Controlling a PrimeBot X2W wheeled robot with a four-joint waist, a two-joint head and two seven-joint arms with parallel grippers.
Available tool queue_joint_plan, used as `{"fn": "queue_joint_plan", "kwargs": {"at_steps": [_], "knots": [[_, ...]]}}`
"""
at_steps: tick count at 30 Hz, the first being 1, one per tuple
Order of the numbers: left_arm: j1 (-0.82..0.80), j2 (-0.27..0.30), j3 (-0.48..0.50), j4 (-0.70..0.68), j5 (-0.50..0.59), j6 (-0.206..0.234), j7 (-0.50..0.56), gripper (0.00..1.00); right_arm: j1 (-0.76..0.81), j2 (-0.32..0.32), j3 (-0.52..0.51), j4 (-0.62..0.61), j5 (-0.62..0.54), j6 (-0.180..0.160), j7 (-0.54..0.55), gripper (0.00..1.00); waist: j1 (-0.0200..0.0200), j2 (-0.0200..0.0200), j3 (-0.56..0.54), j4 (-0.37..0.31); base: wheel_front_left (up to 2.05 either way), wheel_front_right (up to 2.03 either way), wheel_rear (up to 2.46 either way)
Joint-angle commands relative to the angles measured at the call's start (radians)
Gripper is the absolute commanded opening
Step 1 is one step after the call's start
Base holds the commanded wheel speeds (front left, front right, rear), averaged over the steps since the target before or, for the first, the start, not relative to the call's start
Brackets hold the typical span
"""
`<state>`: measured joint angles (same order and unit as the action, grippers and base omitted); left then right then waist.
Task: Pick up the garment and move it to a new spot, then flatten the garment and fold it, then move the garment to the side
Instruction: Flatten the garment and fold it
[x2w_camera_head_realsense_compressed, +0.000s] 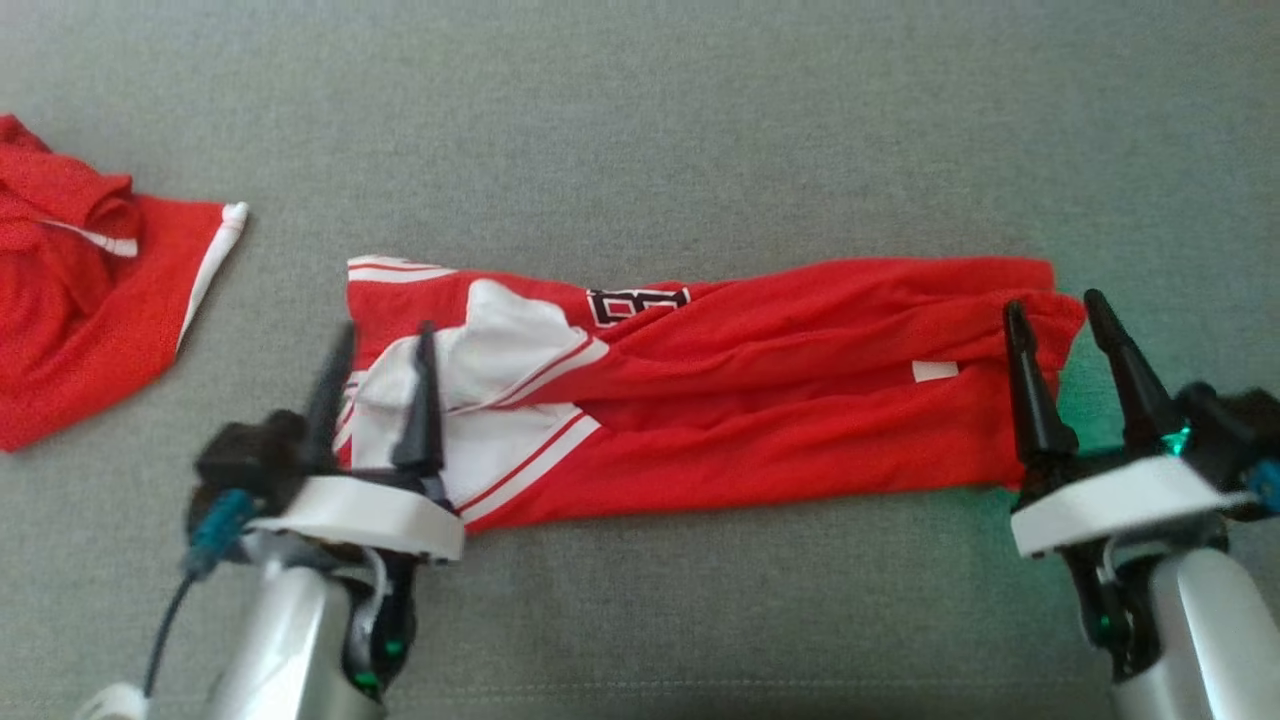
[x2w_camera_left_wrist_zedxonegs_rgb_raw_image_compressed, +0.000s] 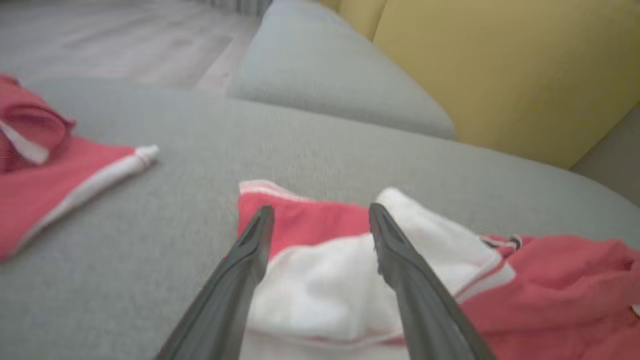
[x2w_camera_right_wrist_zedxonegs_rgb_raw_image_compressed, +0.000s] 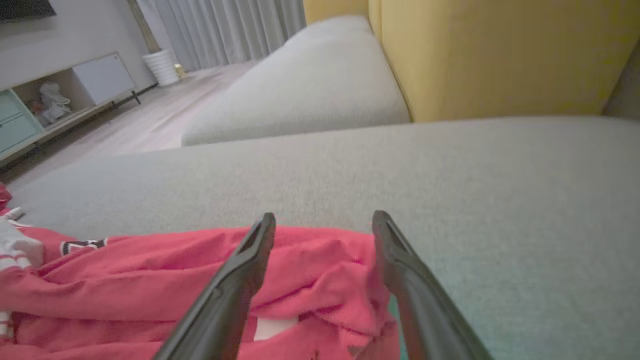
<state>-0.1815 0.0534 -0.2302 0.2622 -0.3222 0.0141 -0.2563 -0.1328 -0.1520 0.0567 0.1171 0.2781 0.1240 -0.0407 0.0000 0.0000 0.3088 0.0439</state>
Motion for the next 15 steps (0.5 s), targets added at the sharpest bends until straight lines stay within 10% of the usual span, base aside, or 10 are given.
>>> {"fn": "queue_joint_plan", "kwargs": {"at_steps": [1, 15], "knots": [[0.013, 0.006, 0.061, -0.08, 0.029, 0.015, -0.005, 1.0, 0.021, 0.005, 0.013, -0.07, -0.04, 0.007, -0.043, 1.0, 0.0, 0.0, -0.018, -0.005, 0.0, 0.0, 0.0], [0.155, 0.04, 0.14, -0.262, 0.175, 0.057, -0.005, 1.0, 0.145, 0.068, 0.001, -0.238, -0.172, 0.007, -0.085, 1.0, 0.0, 0.0, -0.121, -0.026, 0.0, 0.0, 0.0]]}}
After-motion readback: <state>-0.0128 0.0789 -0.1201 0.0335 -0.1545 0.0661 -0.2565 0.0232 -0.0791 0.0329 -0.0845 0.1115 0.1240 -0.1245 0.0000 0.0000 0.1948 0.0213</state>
